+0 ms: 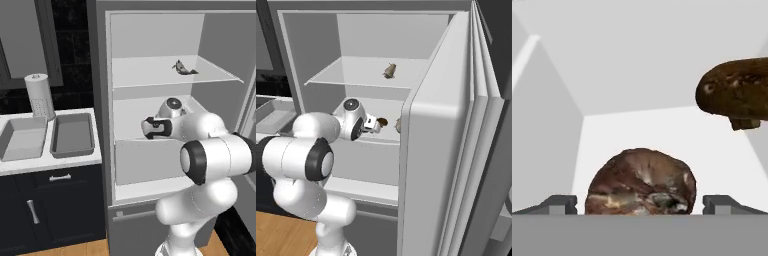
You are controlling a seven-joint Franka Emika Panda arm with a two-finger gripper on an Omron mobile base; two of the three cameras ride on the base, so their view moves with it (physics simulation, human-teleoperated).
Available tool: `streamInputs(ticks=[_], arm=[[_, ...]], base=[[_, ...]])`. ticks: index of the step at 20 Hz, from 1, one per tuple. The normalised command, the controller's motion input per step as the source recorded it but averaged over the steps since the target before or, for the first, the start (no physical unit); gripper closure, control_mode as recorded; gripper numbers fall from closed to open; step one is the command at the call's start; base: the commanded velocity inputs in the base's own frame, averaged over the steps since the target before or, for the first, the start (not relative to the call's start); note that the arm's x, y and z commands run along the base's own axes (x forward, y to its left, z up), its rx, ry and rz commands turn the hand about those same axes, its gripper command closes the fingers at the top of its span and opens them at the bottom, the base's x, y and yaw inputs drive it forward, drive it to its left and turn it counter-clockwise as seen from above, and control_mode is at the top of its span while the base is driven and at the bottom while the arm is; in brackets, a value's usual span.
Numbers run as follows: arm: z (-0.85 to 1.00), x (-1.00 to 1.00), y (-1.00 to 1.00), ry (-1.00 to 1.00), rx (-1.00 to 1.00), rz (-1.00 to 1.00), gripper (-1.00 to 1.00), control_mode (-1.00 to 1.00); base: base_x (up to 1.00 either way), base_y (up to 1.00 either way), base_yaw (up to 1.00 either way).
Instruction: Place one mushroom and one fish in each tupperware on the nearby counter, to pack two identical lunches.
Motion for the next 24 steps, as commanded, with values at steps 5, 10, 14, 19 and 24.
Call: streamInputs(ticks=[5,10,14,19,24], arm=[[-0.12,0.32,0.0,0.0,0.0,0.0,-1.0,-1.0],[-0.29,0.14,0.0,0.0,0.0,0.0,-1.0,-1.0],[-0.6,0.0,0.0,0.01,0.0,0.0,-1.0,-1.0],[-0.71,-0.14,0.0,0.07,0.0,-0.01,1.0,-1.0],[-0.75,-0.57,0.0,0.05,0.0,-0.04,1.0,-1.0]], base=[[0.0,0.0,0.0],[0.0,0.0,0.0],[0.0,0.0,0.0],[0.0,0.0,0.0],[0.0,0.0,0.0]])
